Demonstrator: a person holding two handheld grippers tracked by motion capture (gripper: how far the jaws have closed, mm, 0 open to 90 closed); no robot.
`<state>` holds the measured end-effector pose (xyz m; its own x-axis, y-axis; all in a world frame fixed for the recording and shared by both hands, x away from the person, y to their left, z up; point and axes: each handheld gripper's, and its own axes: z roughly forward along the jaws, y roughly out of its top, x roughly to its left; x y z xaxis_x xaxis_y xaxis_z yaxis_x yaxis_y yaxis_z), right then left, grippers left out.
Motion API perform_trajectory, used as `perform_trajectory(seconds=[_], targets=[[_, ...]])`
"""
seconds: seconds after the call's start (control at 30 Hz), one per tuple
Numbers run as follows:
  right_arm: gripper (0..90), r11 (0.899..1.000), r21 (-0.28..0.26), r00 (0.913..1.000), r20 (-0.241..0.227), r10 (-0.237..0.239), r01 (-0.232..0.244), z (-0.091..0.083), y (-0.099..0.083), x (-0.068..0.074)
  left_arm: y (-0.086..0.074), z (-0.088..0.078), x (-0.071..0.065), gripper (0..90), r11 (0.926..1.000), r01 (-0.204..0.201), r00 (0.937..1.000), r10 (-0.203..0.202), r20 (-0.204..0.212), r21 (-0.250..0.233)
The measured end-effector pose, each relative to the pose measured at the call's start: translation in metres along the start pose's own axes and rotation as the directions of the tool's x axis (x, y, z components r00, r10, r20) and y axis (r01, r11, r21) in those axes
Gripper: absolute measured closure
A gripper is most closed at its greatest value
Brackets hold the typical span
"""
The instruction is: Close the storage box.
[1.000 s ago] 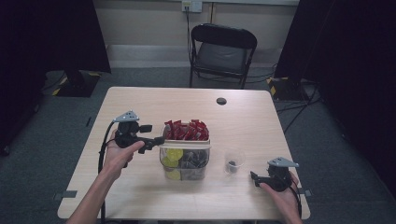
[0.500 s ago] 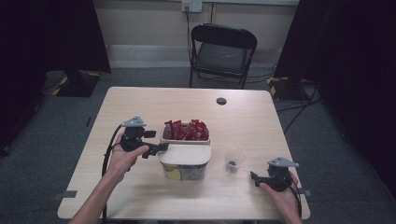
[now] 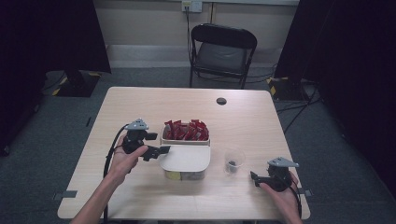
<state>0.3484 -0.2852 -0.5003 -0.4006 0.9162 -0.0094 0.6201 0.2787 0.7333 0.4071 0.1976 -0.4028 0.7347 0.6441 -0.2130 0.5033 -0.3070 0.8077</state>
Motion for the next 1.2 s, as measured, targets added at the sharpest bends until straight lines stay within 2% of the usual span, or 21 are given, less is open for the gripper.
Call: perform_trajectory(seconds=[0.1, 0.2, 0.37, 0.6, 0.73, 0.9, 1.03, 1.13, 1.17, 1.2], targets=[[11.8, 1.000, 0.000, 1.0000, 0.000, 0.000, 0.000, 0.000, 0.000, 0.000, -0.001, -0.007, 0.002, 15.8, 0.9999, -0.003, 0.9999, 0.003, -0.012, -0.014], [11.8, 1.000, 0.000, 1.0000, 0.000, 0.000, 0.000, 0.000, 0.000, 0.000, -0.002, -0.014, 0.005, 15.8, 0.9995, 0.010, 0.9998, -0.011, -0.019, -0.028], [11.8, 1.000, 0.000, 1.0000, 0.000, 0.000, 0.000, 0.000, 0.000, 0.000, -0.009, -0.026, 0.010, 15.8, 0.9999, 0.002, 0.9990, -0.003, -0.044, -0.012], [11.8, 1.000, 0.000, 1.0000, 0.000, 0.000, 0.000, 0.000, 0.000, 0.000, -0.015, -0.040, 0.018, 15.7, 0.9988, 0.028, 0.9954, -0.032, -0.090, -0.039], [11.8, 1.000, 0.000, 1.0000, 0.000, 0.000, 0.000, 0.000, 0.000, 0.000, -0.026, -0.044, 0.026, 15.7, 0.9985, 0.047, 0.9916, -0.050, -0.119, -0.026], [11.8, 1.000, -0.001, 1.0000, 0.000, 0.000, 0.000, 0.000, 0.000, 0.000, -0.036, -0.049, 0.032, 15.7, 0.9987, 0.049, 0.9877, -0.050, -0.148, -0.011], [11.8, 1.000, 0.000, 1.0000, 0.000, 0.000, 0.000, 0.000, 0.000, 0.000, -0.047, -0.051, 0.040, 15.7, 0.9969, 0.074, 0.9812, -0.068, -0.180, 0.025], [11.7, 1.000, -0.001, 1.0000, -0.001, -0.002, 0.002, 0.000, 0.000, 0.000, -0.055, -0.054, 0.048, 15.8, 0.9938, 0.107, 0.9751, -0.099, -0.199, 0.030], [11.8, 1.000, -0.001, 1.0000, -0.003, -0.002, 0.002, 0.000, 0.000, 0.000, -0.055, -0.054, 0.048, 15.8, 0.9938, 0.107, 0.9751, -0.099, -0.199, 0.030], [11.8, 1.000, -0.001, 1.0000, -0.002, -0.003, 0.003, 0.000, 0.000, -0.001, -0.060, -0.056, 0.051, 15.8, 0.9928, 0.115, 0.9711, -0.105, -0.214, 0.034]])
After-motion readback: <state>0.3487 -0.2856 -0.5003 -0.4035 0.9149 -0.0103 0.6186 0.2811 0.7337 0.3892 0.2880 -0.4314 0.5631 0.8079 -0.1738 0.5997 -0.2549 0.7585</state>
